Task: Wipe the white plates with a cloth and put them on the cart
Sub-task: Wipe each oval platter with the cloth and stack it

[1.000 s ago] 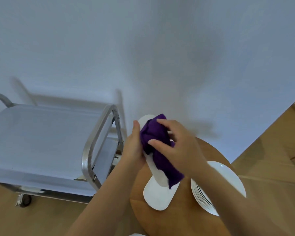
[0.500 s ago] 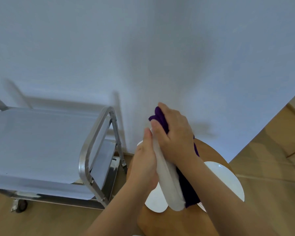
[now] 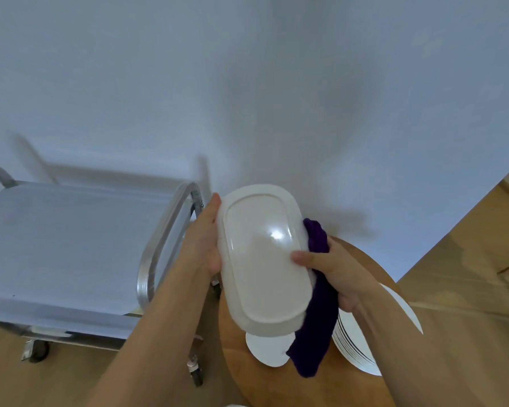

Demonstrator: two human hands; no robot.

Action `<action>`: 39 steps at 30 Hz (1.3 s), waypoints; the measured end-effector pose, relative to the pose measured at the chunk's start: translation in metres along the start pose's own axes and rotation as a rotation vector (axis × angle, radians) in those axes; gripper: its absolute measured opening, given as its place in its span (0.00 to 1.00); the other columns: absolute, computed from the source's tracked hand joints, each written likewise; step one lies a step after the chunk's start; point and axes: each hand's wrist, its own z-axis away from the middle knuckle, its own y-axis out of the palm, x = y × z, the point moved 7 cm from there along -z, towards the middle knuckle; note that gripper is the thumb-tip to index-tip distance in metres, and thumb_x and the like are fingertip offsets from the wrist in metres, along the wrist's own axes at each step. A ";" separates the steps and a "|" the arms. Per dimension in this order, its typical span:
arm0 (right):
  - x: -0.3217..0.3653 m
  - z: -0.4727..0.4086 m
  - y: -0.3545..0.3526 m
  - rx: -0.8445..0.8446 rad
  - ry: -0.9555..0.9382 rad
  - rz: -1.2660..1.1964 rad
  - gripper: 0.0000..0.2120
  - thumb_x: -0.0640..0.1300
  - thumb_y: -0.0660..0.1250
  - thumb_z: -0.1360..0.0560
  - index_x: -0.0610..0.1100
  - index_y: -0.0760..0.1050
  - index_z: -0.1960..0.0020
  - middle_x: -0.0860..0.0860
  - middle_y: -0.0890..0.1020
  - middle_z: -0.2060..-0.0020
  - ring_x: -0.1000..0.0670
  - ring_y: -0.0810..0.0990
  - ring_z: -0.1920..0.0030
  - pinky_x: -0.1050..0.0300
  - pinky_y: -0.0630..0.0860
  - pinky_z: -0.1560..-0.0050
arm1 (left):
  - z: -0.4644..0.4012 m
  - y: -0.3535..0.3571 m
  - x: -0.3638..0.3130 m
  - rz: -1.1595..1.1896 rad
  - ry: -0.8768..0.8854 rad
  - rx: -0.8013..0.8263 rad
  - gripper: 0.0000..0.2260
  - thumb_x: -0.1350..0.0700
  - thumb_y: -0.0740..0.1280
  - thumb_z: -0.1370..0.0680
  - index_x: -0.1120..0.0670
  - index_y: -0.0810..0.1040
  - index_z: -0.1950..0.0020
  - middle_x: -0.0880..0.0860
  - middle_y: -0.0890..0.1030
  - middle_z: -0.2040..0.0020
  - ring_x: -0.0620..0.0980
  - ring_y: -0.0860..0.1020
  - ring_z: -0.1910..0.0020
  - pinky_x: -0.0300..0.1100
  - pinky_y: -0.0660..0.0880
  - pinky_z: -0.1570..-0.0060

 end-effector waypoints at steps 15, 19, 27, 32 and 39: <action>-0.011 0.034 0.058 -0.256 -1.023 1.418 0.33 0.50 0.79 0.38 0.47 0.69 0.38 0.51 0.82 0.52 0.54 0.81 0.54 0.71 0.71 0.57 | 0.031 0.004 0.019 0.263 -0.068 -0.031 0.09 0.54 0.66 0.24 0.57 0.76 0.46 0.58 0.84 0.58 0.58 0.83 0.62 0.46 0.79 0.71; -0.005 0.016 0.000 -0.433 -0.587 0.854 0.18 0.62 0.65 0.34 0.62 0.69 0.45 0.67 0.75 0.52 0.64 0.75 0.50 0.74 0.70 0.54 | 0.037 0.000 0.018 0.236 0.042 0.108 0.12 0.49 0.67 0.28 0.54 0.82 0.50 0.55 0.86 0.56 0.53 0.85 0.60 0.47 0.79 0.63; -0.004 -0.010 -0.029 -0.886 -0.352 0.645 0.06 0.42 0.59 0.24 0.43 0.67 0.47 0.46 0.74 0.49 0.45 0.72 0.49 0.59 0.63 0.52 | 0.056 0.034 0.041 0.134 0.017 0.295 0.24 0.51 0.73 0.34 0.54 0.76 0.38 0.55 0.85 0.52 0.53 0.84 0.55 0.43 0.80 0.64; 0.002 -0.006 0.010 -0.849 -0.496 0.684 0.11 0.46 0.62 0.22 0.44 0.70 0.42 0.53 0.69 0.51 0.57 0.70 0.56 0.79 0.64 0.58 | 0.050 0.039 0.043 -0.080 0.085 0.313 0.26 0.46 0.68 0.29 0.48 0.72 0.32 0.55 0.78 0.38 0.57 0.77 0.39 0.54 0.76 0.41; -0.034 -0.001 0.060 -0.582 -0.728 0.830 0.14 0.38 0.64 0.26 0.41 0.75 0.40 0.46 0.78 0.50 0.52 0.76 0.52 0.59 0.77 0.49 | 0.031 0.007 0.066 0.072 -0.097 0.156 0.23 0.44 0.68 0.33 0.54 0.79 0.41 0.57 0.84 0.50 0.54 0.84 0.52 0.43 0.80 0.61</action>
